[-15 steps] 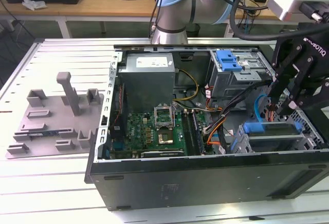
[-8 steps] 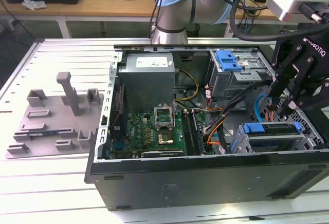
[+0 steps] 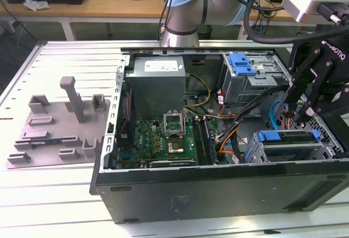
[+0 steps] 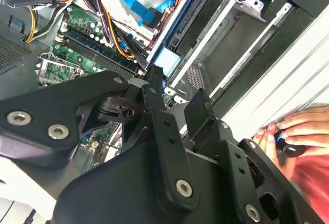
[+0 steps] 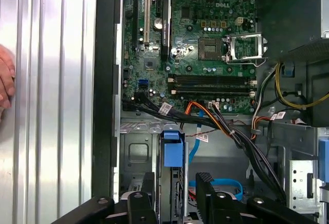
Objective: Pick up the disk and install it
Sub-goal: 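Insert the first disk wire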
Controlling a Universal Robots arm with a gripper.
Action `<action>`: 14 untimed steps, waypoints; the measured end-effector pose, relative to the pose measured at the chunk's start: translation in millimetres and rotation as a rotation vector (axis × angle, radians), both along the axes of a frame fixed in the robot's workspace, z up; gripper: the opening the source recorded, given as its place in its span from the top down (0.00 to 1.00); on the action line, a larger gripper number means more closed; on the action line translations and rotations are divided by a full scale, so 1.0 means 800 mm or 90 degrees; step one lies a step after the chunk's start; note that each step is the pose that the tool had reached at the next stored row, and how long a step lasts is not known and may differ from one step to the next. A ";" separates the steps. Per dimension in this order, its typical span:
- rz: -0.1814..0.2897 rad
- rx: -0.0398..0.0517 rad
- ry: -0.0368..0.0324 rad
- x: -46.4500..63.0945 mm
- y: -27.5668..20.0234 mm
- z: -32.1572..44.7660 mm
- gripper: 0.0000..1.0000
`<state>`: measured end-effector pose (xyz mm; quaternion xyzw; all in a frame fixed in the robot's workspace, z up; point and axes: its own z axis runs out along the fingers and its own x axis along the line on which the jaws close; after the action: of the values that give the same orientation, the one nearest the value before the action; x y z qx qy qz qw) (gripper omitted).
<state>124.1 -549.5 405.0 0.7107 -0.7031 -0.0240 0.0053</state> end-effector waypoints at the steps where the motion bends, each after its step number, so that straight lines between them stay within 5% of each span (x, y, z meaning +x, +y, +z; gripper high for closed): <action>1: 0.000 0.0000 0.0000 0.000 0.0000 0.0000 0.55; 2: 0.000 -0.0003 0.0000 0.000 0.0002 -0.0003 0.55; 3: 0.001 -0.0123 0.0000 0.000 0.0031 -0.0001 0.55; 4: 0.004 -0.0392 0.0000 0.000 0.0080 0.0000 0.55; 6: 0.005 -0.0607 0.0000 0.000 0.0118 0.0000 0.55; 7: 0.006 -0.0787 0.0000 0.000 0.0157 -0.0001 0.55; 10: 0.007 -0.1064 0.0003 0.000 0.0226 0.0000 0.55; 14: 0.008 -0.1363 0.0004 0.000 0.0369 0.0000 0.55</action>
<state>124.1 -520.0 405.0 0.7106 -0.6970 0.0511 0.0815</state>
